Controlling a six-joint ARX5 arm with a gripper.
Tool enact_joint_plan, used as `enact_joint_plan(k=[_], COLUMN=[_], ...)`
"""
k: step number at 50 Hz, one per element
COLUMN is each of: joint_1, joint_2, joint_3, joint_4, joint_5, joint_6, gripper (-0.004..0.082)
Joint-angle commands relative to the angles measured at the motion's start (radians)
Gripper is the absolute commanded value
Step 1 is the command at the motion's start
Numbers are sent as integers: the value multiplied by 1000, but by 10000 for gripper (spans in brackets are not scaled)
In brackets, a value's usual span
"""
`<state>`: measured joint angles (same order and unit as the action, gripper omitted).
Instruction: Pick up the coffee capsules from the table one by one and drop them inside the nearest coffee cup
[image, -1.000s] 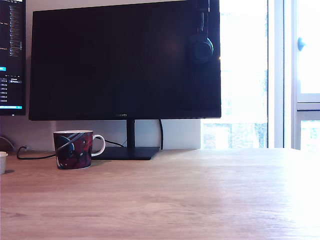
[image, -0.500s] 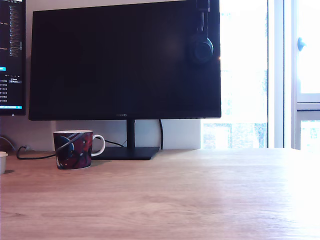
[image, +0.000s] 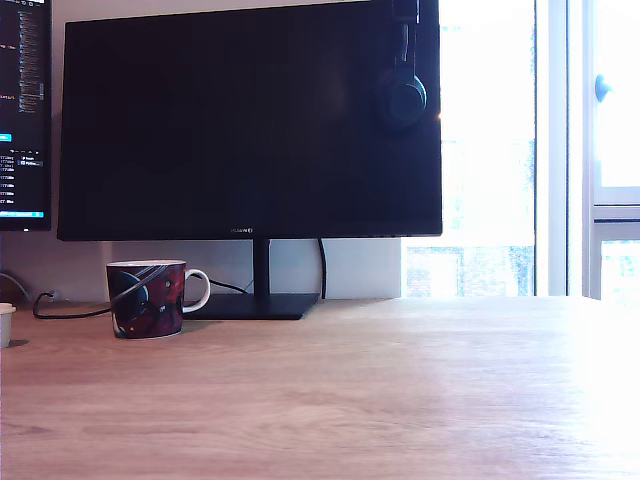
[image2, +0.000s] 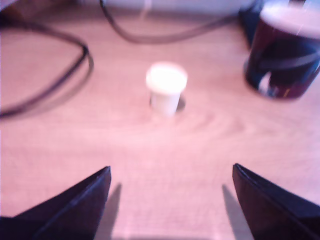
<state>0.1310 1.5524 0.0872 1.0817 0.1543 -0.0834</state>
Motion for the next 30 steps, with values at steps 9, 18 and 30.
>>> enact_joint_plan(k=[9,18,30], joint_1=[-10,-10,-13], joint_2=[151,247,349], joint_3=[58,113,210], joint_4=[132,200,230], joint_5=[-7,-14,-13], joint_6=[11,26,49], gripper=[705,705,705])
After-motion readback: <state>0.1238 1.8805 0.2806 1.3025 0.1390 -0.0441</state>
